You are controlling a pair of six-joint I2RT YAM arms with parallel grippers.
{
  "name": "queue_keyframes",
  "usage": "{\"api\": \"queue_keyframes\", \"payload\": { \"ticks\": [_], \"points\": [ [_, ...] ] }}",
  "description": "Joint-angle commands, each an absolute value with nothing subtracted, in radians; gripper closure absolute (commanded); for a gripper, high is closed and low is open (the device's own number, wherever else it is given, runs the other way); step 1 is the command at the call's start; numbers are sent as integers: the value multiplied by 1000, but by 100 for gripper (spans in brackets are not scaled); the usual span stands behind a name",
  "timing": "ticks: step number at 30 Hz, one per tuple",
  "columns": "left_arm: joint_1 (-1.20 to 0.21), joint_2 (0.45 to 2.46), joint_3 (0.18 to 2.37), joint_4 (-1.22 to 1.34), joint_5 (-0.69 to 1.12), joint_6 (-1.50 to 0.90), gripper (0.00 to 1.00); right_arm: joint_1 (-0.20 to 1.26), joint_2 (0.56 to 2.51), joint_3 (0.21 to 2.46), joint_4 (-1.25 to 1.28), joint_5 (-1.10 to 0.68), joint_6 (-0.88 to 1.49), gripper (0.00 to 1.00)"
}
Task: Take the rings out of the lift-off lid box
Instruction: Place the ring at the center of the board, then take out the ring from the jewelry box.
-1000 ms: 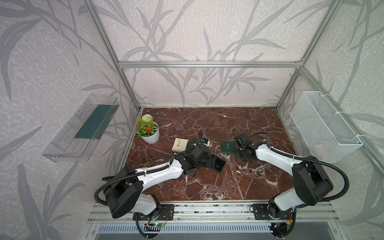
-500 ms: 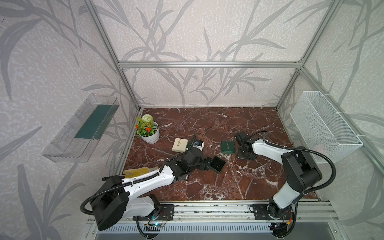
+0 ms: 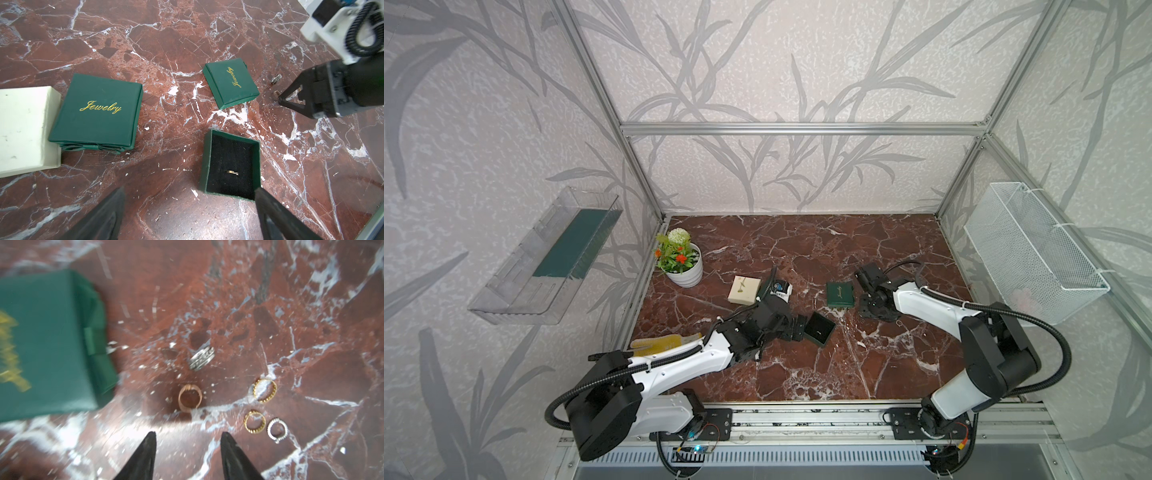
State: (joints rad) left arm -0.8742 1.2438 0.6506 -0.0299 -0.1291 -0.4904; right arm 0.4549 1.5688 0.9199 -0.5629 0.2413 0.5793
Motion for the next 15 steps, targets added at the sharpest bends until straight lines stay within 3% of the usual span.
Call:
{"api": "queue_keyframes", "payload": {
  "ticks": [1,7,15],
  "points": [
    [-868,1248,642,-23,-147,-489,2,487,1477,899,-584,210,575,45],
    [-868,1252,638,-17,-144,-503,1,634,1405,892,-606,201,577,45],
    [-868,1203,613,-5,-162,-525,1,765,1361,885,-497,108,583,54]
  ]
}}
